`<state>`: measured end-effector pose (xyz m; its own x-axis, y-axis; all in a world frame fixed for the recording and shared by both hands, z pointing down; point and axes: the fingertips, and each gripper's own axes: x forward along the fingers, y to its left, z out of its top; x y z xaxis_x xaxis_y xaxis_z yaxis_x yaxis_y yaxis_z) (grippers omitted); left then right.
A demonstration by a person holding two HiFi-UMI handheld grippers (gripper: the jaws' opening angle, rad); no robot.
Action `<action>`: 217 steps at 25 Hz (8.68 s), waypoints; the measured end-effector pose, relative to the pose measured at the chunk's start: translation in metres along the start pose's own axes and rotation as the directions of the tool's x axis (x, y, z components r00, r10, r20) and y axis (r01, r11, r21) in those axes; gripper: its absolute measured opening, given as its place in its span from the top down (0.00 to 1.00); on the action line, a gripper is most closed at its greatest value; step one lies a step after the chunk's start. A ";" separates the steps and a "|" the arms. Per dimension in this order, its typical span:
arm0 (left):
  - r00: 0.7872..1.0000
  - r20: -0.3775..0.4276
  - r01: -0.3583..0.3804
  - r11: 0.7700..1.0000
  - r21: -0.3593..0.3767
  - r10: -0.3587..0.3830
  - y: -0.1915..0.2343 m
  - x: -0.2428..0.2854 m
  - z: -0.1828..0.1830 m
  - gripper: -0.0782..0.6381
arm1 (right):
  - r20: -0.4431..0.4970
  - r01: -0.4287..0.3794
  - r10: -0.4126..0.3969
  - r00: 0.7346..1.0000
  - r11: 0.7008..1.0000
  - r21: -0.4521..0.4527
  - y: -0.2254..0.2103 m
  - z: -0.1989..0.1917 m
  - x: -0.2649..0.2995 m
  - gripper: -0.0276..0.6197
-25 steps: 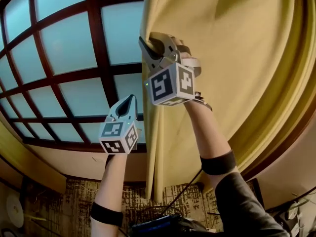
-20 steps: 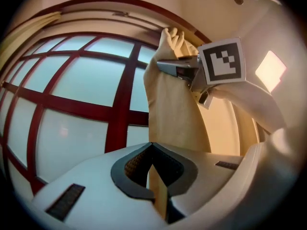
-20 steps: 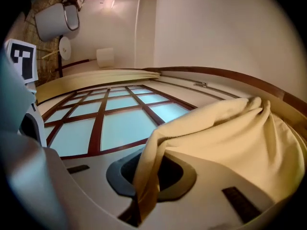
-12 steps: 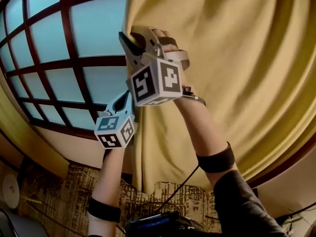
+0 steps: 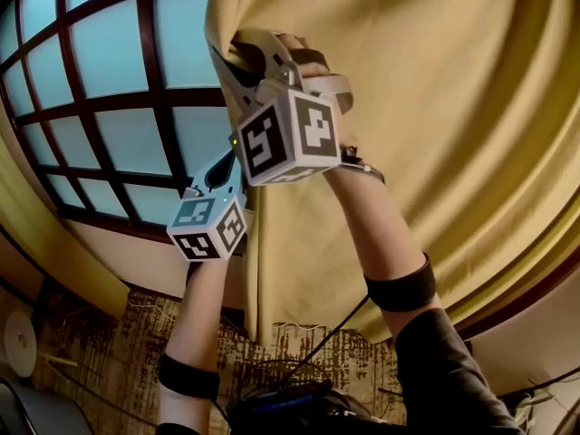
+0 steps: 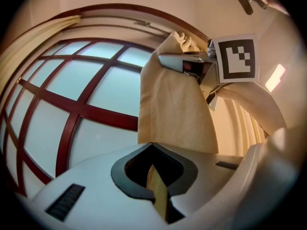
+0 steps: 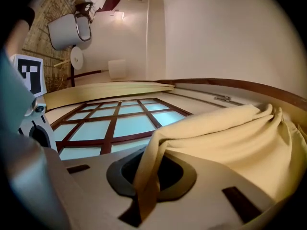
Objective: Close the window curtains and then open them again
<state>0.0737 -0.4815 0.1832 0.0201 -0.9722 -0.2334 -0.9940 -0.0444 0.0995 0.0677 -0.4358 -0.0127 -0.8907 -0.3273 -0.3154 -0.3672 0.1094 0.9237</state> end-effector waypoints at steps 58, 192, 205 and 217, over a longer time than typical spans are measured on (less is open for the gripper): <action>0.994 -0.079 0.079 0.995 0.054 -0.075 0.181 -0.059 0.036 0.89 | -0.106 0.079 -0.078 0.991 0.997 -0.003 0.063 0.089 0.139 0.91; 0.826 -0.563 -0.003 1.000 0.027 0.017 0.465 -0.668 -0.155 0.89 | -0.436 0.416 0.573 0.694 0.175 0.892 0.681 0.366 -0.144 0.95; 0.838 -0.544 -0.050 0.999 0.019 0.052 0.582 -0.711 -0.114 0.89 | -0.276 0.237 0.588 0.760 0.145 0.961 0.725 0.491 0.013 0.95; 0.852 -0.486 -0.190 0.980 0.060 0.195 0.672 -0.672 -0.091 0.89 | -0.086 0.021 0.613 0.786 0.113 0.993 0.750 0.496 0.135 0.95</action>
<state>-0.5983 0.1213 0.4948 -0.1248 -0.9485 0.2912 -0.9843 0.1553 0.0842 -0.4615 0.0679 0.5296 -0.9017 -0.2707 0.3370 -0.3259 0.9379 -0.1186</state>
